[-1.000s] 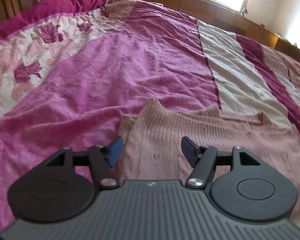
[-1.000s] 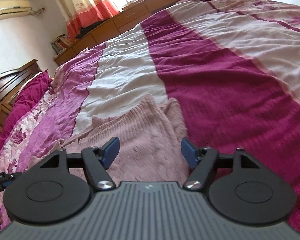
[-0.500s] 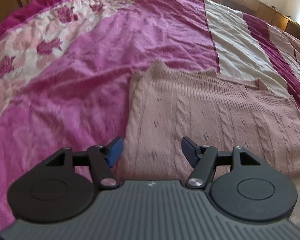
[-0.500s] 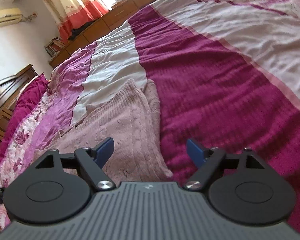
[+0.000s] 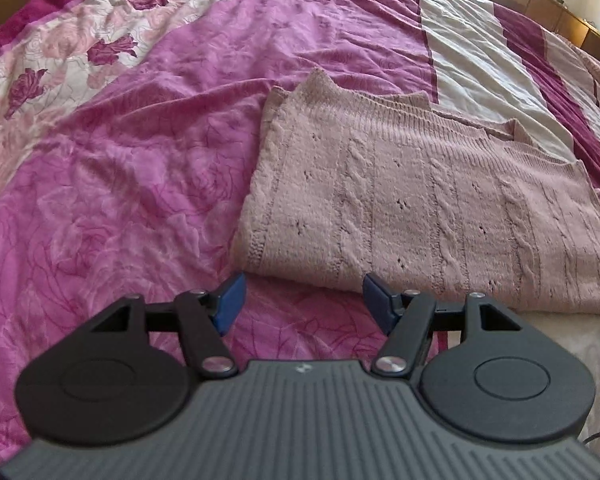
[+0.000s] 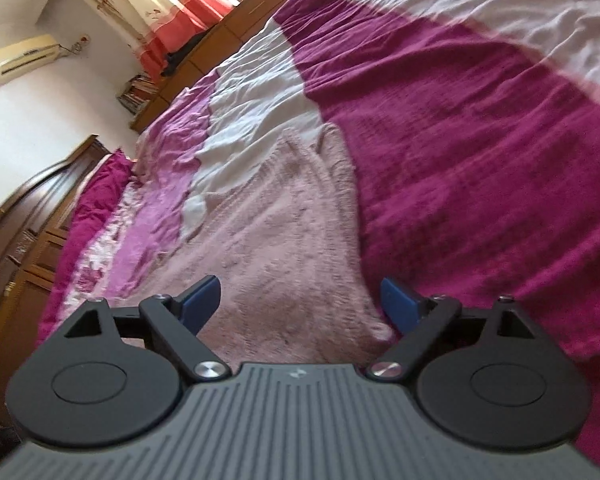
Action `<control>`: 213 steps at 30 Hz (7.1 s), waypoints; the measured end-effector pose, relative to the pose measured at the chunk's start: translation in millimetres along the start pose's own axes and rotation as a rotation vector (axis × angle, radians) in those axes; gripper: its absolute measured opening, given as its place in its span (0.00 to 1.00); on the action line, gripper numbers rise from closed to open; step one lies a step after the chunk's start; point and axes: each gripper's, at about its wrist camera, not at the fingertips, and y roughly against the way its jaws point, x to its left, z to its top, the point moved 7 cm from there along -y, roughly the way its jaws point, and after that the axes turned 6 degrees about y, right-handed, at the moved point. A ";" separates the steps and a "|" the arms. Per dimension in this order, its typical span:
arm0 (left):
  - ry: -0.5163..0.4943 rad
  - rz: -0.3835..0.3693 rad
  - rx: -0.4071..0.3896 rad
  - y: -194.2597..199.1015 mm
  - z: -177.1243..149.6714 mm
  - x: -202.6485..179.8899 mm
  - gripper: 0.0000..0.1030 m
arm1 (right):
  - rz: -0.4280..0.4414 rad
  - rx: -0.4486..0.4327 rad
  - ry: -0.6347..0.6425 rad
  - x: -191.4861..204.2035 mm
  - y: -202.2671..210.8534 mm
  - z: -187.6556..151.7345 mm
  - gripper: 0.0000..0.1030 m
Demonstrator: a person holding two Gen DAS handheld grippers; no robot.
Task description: Fold small clothes
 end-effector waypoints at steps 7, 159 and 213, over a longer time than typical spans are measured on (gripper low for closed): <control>-0.021 0.000 0.018 -0.7 -4.1 -7.7 0.64 | 0.023 0.016 -0.008 4.2 -13.1 4.0 0.89; 0.061 -0.232 -0.111 -75.8 111.0 1.9 0.63 | 0.064 0.100 0.349 225.8 -61.2 -78.4 0.68; 0.038 -0.227 0.013 -36.0 61.8 42.1 0.65 | 0.123 0.138 0.313 233.8 -68.1 -90.7 0.81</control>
